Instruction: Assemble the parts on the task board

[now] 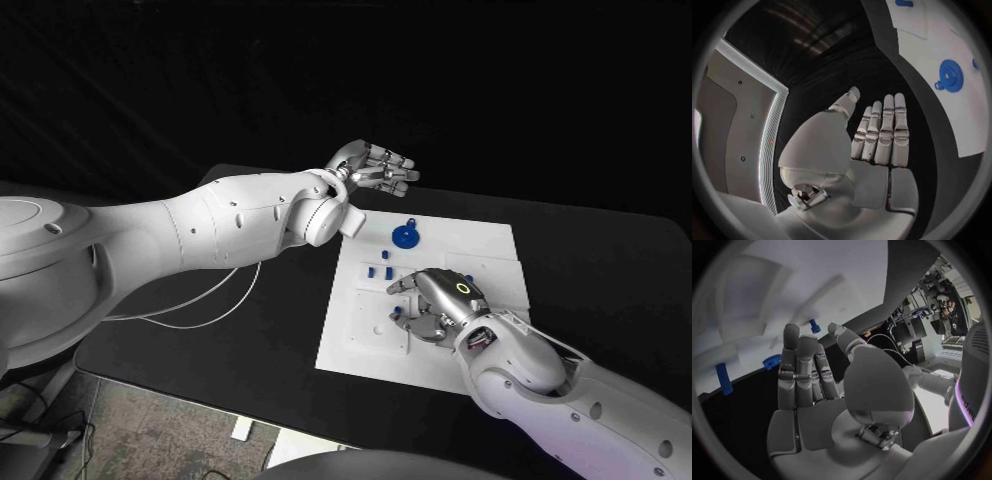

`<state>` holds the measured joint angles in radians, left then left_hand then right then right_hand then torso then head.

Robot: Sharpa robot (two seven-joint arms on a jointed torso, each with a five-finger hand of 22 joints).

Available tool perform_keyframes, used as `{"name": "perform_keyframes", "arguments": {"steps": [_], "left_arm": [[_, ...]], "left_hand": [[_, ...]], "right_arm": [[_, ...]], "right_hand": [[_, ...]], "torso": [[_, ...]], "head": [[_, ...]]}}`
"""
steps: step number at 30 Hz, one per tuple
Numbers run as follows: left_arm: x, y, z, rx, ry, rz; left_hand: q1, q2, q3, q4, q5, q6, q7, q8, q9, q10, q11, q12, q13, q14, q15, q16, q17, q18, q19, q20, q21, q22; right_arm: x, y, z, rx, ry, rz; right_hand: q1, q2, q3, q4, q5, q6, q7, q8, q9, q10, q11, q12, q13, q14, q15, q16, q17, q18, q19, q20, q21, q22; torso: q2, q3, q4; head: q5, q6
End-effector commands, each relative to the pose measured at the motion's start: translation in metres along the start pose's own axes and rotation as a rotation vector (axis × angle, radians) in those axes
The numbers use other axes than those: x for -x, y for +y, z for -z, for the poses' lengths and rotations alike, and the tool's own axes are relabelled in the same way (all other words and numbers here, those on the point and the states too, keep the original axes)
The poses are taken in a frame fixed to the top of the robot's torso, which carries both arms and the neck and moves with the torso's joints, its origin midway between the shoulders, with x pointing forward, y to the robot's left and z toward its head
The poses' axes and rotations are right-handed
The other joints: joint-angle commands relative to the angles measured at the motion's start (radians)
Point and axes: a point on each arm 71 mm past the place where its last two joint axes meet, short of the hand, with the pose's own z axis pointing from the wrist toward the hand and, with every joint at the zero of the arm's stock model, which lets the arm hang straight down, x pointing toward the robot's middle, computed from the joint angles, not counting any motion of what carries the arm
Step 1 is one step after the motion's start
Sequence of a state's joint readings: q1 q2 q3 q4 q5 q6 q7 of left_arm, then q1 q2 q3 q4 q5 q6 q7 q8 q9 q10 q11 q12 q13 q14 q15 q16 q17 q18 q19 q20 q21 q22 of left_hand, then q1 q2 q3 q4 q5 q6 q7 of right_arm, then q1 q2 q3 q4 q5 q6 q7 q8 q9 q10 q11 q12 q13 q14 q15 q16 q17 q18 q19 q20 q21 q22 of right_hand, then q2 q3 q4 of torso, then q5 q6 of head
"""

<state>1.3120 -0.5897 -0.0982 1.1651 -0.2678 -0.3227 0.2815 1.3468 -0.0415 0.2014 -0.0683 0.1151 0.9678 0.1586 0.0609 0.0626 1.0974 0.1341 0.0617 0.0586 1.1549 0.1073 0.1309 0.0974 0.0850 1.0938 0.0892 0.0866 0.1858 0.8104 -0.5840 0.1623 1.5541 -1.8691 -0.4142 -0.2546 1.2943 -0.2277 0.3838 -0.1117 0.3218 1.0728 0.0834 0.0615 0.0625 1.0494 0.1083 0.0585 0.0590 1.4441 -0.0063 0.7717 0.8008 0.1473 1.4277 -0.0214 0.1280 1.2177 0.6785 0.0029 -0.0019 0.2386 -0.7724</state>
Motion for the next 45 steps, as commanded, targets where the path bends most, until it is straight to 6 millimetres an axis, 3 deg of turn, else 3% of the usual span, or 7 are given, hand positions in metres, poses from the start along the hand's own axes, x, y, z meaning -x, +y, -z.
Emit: {"name": "perform_keyframes", "arguments": {"steps": [1,15,20,29,34,36,45], "left_arm": [[0.001,-0.001,0.0,-0.006,0.004,0.009],[0.006,0.0,0.002,-0.002,0.012,0.015],[0.005,-0.001,0.003,-0.005,0.018,0.018],[0.004,-0.001,0.004,-0.003,0.024,0.025],[0.004,-0.001,0.005,-0.001,0.023,0.029],[0.004,-0.001,0.005,-0.001,0.022,0.03],[0.004,-0.001,0.005,0.003,0.025,0.035]], "left_hand": [[0.0,0.004,-0.001,0.007,-0.005,-0.01,0.001,0.002,-0.001,0.005,0.001,-0.003,0.001,0.005,0.0,0.004,0.001,-0.007,0.007,0.002,0.004,0.002],[-0.001,0.0,-0.007,0.009,-0.008,-0.042,0.004,0.0,-0.003,0.001,0.002,-0.003,0.001,0.004,0.001,0.003,0.0,-0.011,0.003,0.001,0.005,0.003],[0.0,0.001,-0.013,0.012,-0.008,-0.061,0.005,0.001,-0.003,0.0,0.003,-0.003,0.001,0.003,0.001,0.003,0.0,-0.011,0.002,0.002,0.005,0.002],[0.002,0.002,-0.015,0.011,-0.008,-0.058,0.005,0.001,-0.003,0.0,0.003,-0.003,0.001,0.003,0.001,0.003,0.001,-0.011,0.002,0.002,0.005,0.002],[0.002,0.002,-0.017,0.011,-0.007,-0.056,0.005,0.0,-0.003,-0.001,0.003,-0.003,0.001,0.001,0.002,0.003,0.0,-0.012,-0.001,0.003,0.004,0.001],[0.002,0.002,-0.017,0.011,-0.007,-0.056,0.005,0.0,-0.003,-0.001,0.003,-0.003,0.001,0.001,0.002,0.003,0.0,-0.012,-0.001,0.003,0.004,0.001],[0.003,0.003,-0.017,0.01,-0.006,-0.056,0.005,0.0,-0.003,0.0,0.003,-0.003,0.001,0.001,0.002,0.003,0.0,-0.012,-0.002,0.003,0.004,0.0]], "right_arm": [[0.011,-0.002,0.001,-0.019,-0.047,-0.05],[0.078,-0.037,0.009,-0.104,-0.081,-0.055],[0.094,-0.062,0.011,-0.16,-0.065,-0.043],[0.095,-0.086,0.011,-0.243,-0.002,0.039],[0.091,-0.092,0.011,-0.28,0.048,0.066],[0.089,-0.094,0.01,-0.298,0.069,0.075],[0.084,-0.098,0.007,-0.328,0.102,0.089]], "right_hand": [[0.001,0.002,0.006,0.0,-0.006,0.008,0.006,0.001,0.0,0.013,-0.003,0.001,-0.001,-0.006,0.0,0.006,-0.003,0.014,0.008,-0.001,-0.006,0.003],[0.012,0.012,-0.028,0.027,-0.097,-0.029,0.002,0.0,0.0,0.029,-0.007,0.001,-0.001,-0.007,-0.001,0.025,-0.006,0.007,0.021,-0.002,-0.028,0.002],[0.025,0.025,0.001,0.03,-0.124,-0.005,0.021,0.0,0.0,0.051,-0.011,0.0,-0.001,-0.008,-0.004,0.035,-0.002,0.008,0.026,-0.005,-0.027,0.011],[0.011,0.007,0.08,0.022,-0.146,-0.005,0.02,0.0,0.0,0.059,-0.015,0.001,0.0,-0.01,-0.009,0.039,-0.001,0.005,0.019,-0.01,-0.027,0.053],[-0.001,0.001,0.04,0.039,-0.184,-0.025,0.01,0.0,-0.001,0.037,-0.011,0.001,0.0,-0.013,-0.004,0.037,-0.004,0.002,0.019,-0.005,-0.04,0.048],[0.003,0.005,-0.007,0.058,-0.256,-0.033,0.005,0.0,0.0,0.027,-0.009,0.001,0.0,-0.015,-0.001,0.036,-0.005,0.001,0.021,-0.001,-0.05,0.037],[0.037,0.011,-0.039,0.092,-0.27,-0.034,0.007,0.001,0.0,0.043,-0.014,0.001,0.0,-0.014,-0.005,0.036,-0.008,-0.003,0.03,-0.006,-0.055,0.007]], "torso": [[0.0,0.0008,-0.0016],[0.001,-0.0002,-0.0044],[0.001,-0.0009,-0.0071],[0.001,0.0015,-0.0079],[0.001,0.0002,-0.0058],[0.001,-0.0002,-0.0057],[0.001,-0.0005,-0.0077]], "head": [[-0.002,0.004],[-0.045,0.028],[-0.083,0.043],[-0.093,0.048],[-0.096,0.047],[-0.096,0.047],[-0.113,0.047]]}}
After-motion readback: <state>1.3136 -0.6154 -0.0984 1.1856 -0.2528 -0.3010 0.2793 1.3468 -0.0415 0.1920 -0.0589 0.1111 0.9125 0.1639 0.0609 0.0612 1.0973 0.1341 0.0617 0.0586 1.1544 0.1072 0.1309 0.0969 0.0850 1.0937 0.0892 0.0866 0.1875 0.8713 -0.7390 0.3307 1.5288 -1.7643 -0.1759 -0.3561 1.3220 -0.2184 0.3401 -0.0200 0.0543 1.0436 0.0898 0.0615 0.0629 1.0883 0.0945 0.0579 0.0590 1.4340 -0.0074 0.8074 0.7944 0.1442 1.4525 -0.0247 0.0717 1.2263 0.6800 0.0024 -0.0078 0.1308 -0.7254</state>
